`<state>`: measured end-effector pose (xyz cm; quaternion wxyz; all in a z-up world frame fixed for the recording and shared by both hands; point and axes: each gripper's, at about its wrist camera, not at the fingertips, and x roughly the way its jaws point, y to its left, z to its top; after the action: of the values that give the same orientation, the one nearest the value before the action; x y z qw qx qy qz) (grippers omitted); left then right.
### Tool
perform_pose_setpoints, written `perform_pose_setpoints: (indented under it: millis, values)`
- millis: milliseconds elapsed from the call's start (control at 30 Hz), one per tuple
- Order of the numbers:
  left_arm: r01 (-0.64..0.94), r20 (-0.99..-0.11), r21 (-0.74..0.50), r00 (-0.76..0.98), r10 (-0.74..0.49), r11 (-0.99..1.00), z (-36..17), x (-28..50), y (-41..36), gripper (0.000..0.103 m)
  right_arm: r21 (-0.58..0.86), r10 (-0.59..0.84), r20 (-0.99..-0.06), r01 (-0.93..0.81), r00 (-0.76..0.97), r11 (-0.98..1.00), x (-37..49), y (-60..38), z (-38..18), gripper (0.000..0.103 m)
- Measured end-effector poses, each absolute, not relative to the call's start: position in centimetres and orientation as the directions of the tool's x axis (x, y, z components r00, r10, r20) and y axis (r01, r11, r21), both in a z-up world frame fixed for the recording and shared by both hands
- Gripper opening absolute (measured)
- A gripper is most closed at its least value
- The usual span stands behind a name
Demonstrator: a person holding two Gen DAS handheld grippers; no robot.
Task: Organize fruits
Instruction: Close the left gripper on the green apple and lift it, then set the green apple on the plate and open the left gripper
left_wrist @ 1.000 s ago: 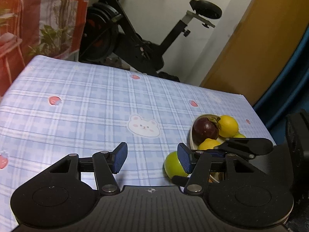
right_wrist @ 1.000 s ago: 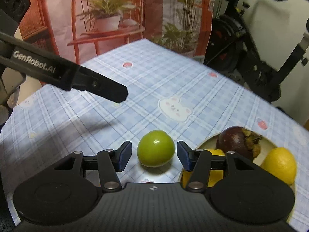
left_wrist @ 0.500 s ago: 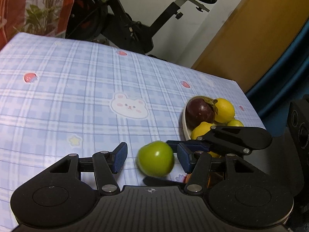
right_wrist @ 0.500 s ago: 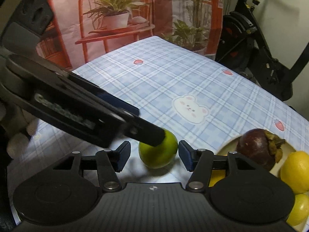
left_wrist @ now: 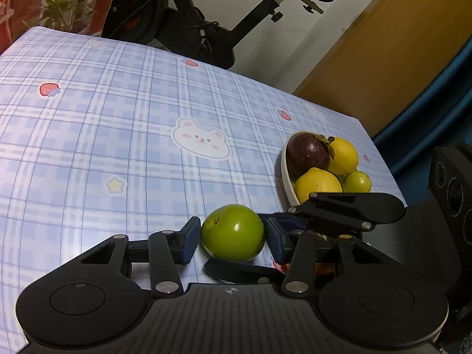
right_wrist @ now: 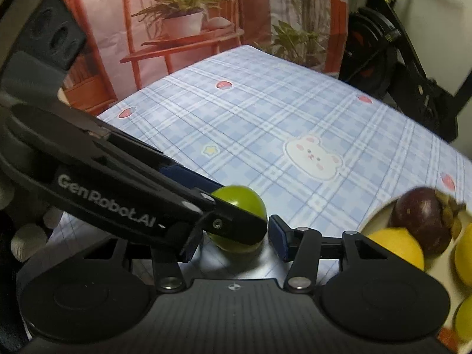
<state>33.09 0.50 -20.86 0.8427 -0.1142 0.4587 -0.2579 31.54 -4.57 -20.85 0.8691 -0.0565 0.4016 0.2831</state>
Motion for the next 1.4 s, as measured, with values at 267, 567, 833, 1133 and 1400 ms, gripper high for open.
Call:
perform_pose_setpoints:
  millis: [267,567,833,1133,1400]
  values:
    - [0.351,-0.697,-0.402,0.482,-0.531,0.846,-18.6,30.7,-0.4,0.051,0.186,0.478,-0.672,-0.495,0.566,0.849,28.7,-5.7,-19.7,0.048]
    - [0.443,-0.668,-0.348,0.501,-0.55,0.826,-14.9,29.1,-5.3,0.051,0.202,0.467,-0.608,-0.443,0.642,0.873,25.8,-10.0,-16.5,0.048]
    - [0.521,-0.668,-0.302,0.481,-0.568,0.798,-13.4,30.1,-11.6,0.051,0.231,0.419,-0.556,-0.35,0.718,0.908,24.1,-15.8,-14.9,0.048]
    - [0.551,-0.693,-0.3,0.435,-0.575,0.779,-14.5,32.9,-16.8,0.051,0.253,0.372,-0.557,-0.275,0.743,0.927,25.4,-21.5,-15.3,0.048]
    - [0.554,-0.734,-0.278,0.404,-0.545,0.785,-16.3,35.3,-18.8,0.051,0.282,0.374,-0.571,-0.254,0.731,0.925,27.7,-23.5,-17.3,0.048]
